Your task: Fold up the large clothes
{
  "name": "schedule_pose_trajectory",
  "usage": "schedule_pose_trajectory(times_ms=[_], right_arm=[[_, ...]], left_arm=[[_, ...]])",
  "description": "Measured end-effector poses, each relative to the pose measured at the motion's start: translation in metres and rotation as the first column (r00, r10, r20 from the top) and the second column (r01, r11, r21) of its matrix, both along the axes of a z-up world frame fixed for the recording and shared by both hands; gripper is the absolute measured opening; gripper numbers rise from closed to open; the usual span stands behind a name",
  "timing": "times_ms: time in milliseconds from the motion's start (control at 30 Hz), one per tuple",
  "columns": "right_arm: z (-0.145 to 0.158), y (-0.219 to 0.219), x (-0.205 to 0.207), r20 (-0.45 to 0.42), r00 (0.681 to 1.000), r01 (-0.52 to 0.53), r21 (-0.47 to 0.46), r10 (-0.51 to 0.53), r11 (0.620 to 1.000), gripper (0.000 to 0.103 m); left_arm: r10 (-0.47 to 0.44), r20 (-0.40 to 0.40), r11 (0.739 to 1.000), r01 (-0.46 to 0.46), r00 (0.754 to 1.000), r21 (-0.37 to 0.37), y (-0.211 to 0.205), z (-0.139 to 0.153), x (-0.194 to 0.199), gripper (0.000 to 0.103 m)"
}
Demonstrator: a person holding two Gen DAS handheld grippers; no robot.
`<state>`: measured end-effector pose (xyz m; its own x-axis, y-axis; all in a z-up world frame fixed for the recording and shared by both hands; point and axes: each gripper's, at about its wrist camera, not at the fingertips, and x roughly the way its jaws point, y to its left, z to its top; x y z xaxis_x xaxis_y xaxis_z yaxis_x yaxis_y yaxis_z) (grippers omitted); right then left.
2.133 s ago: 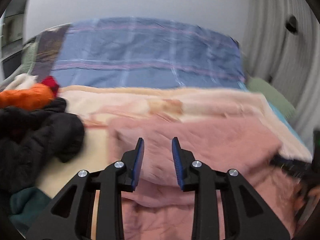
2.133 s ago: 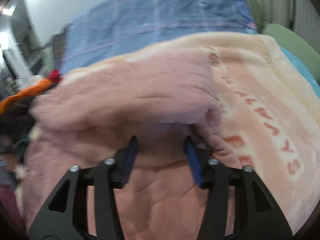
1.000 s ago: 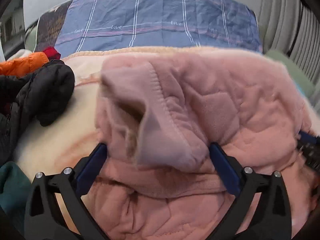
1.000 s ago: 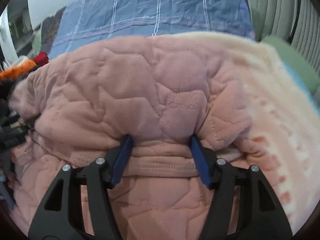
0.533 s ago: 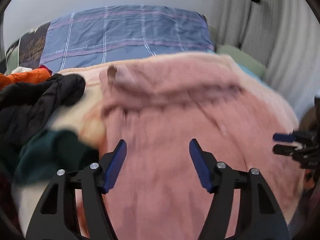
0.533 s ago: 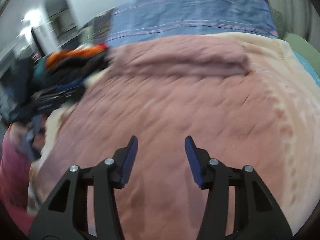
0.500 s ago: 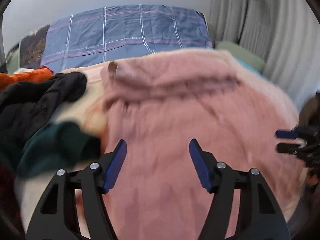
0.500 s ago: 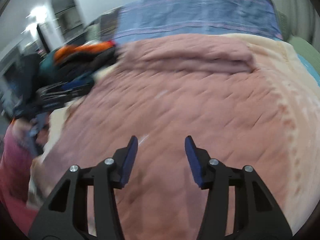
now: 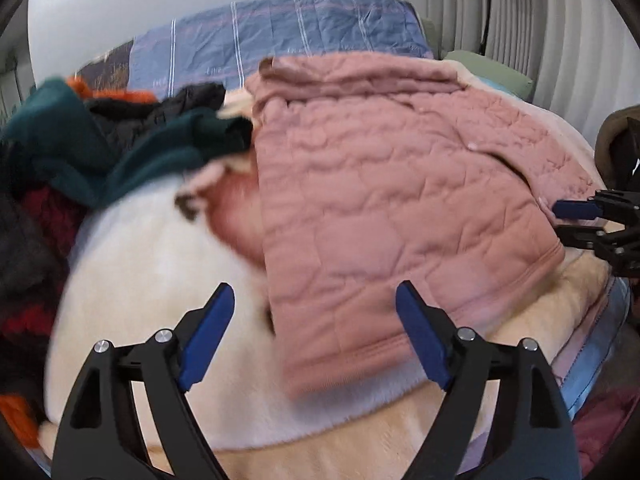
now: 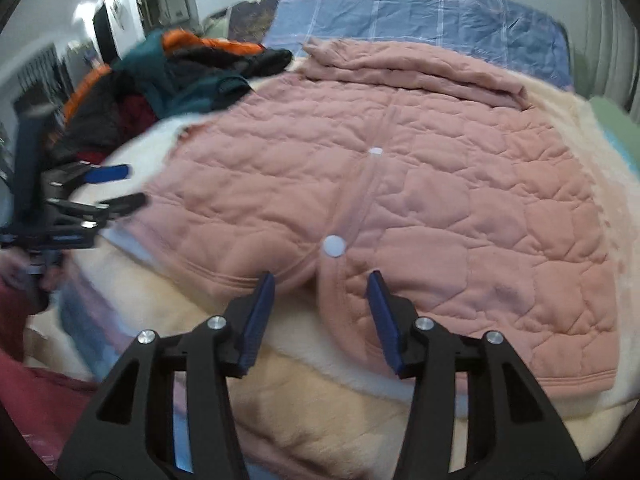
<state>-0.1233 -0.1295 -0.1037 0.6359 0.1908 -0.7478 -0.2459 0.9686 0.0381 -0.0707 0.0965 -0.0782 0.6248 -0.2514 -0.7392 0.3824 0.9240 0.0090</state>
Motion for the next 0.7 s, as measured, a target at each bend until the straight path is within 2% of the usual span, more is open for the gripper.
schedule_pose_trajectory(times_ms=[67, 100, 133, 167, 200, 267, 300, 333, 367, 400, 467, 500, 533, 567, 633, 667, 700], right_arm=[[-0.006, 0.008, -0.002, 0.024, 0.999, 0.028, -0.115, -0.025, 0.993, 0.024], [-0.007, 0.012, -0.006, 0.052, 0.998, 0.032, -0.171, -0.023, 0.985, 0.023], [-0.005, 0.013, -0.008, 0.062, 0.998, 0.029, -0.181, -0.018, 0.983, 0.018], [0.0, 0.014, -0.01, 0.072, 0.997, 0.025, -0.166, -0.013, 0.986, 0.012], [0.005, 0.011, -0.01, 0.073, 0.997, 0.032, -0.14, -0.022, 0.99, 0.012], [0.027, 0.001, -0.014, 0.101, 0.994, 0.034, -0.005, -0.033, 0.999, 0.009], [0.04, -0.006, -0.018, 0.127, 0.992, 0.009, 0.08, -0.019, 0.997, 0.0], [0.046, -0.011, -0.018, 0.128, 0.992, -0.027, 0.134, 0.01, 0.991, 0.0], [0.044, -0.013, -0.016, 0.108, 0.993, -0.068, 0.177, 0.049, 0.982, 0.0], [0.031, -0.013, -0.008, 0.048, 0.995, -0.095, 0.169, 0.088, 0.981, 0.0], [-0.001, -0.013, 0.004, -0.034, 0.999, -0.01, 0.031, 0.011, 0.999, 0.0], [-0.013, -0.02, 0.005, -0.083, 0.996, -0.004, 0.114, 0.014, 0.993, 0.0], [-0.014, -0.026, 0.003, -0.089, 0.996, 0.016, 0.18, 0.0, 0.984, 0.0], [-0.01, -0.034, 0.001, -0.084, 0.996, 0.023, 0.248, -0.002, 0.968, 0.002], [-0.004, -0.042, -0.003, -0.073, 0.997, 0.028, 0.295, -0.007, 0.955, 0.014], [-0.002, -0.046, -0.003, -0.09, 0.996, 0.021, 0.331, 0.009, 0.944, 0.035], [0.0, -0.047, -0.004, -0.095, 0.995, 0.014, 0.352, 0.021, 0.936, 0.048]], left_arm=[[0.025, -0.021, 0.999, -0.026, 0.999, -0.036, 0.005, -0.003, -0.002, 0.083], [0.034, -0.028, 0.998, -0.035, 0.999, -0.054, 0.007, -0.004, -0.004, 0.083], [0.033, -0.033, 0.997, -0.036, 0.999, -0.071, 0.009, -0.003, -0.006, 0.083], [0.028, -0.032, 0.997, -0.03, 0.999, -0.073, 0.009, -0.003, -0.009, 0.083], [0.022, -0.028, 0.998, -0.024, 0.999, -0.066, 0.009, -0.003, -0.011, 0.083], [0.013, -0.022, 0.999, -0.014, 1.0, -0.046, 0.008, -0.001, -0.013, 0.083], [0.009, -0.022, 0.999, -0.01, 1.0, -0.048, 0.009, 0.0, -0.014, 0.083], [0.002, -0.03, 0.998, -0.004, 1.0, -0.062, 0.01, 0.0, -0.014, 0.083], [-0.003, -0.04, 0.997, 0.0, 0.999, -0.073, 0.011, -0.001, -0.014, 0.083], [-0.021, -0.068, 0.994, 0.014, 0.997, -0.105, 0.013, -0.003, -0.013, 0.083], [-0.037, -0.101, 0.988, 0.021, 0.994, -0.154, 0.017, -0.007, -0.01, 0.083], [-0.035, -0.106, 0.986, 0.017, 0.994, -0.166, 0.019, -0.009, -0.009, 0.083], [-0.034, -0.114, 0.983, 0.013, 0.993, -0.181, 0.022, -0.01, -0.01, 0.083], [-0.038, -0.119, 0.982, 0.015, 0.992, -0.187, 0.024, -0.01, -0.011, 0.083], [-0.063, -0.132, 0.981, 0.037, 0.989, -0.19, 0.025, -0.013, -0.015, 0.083], [-0.078, -0.135, 0.982, 0.053, 0.988, -0.18, 0.024, -0.013, -0.017, 0.083], [-0.094, -0.134, 0.983, 0.071, 0.987, -0.168, 0.023, -0.013, -0.02, 0.083]])
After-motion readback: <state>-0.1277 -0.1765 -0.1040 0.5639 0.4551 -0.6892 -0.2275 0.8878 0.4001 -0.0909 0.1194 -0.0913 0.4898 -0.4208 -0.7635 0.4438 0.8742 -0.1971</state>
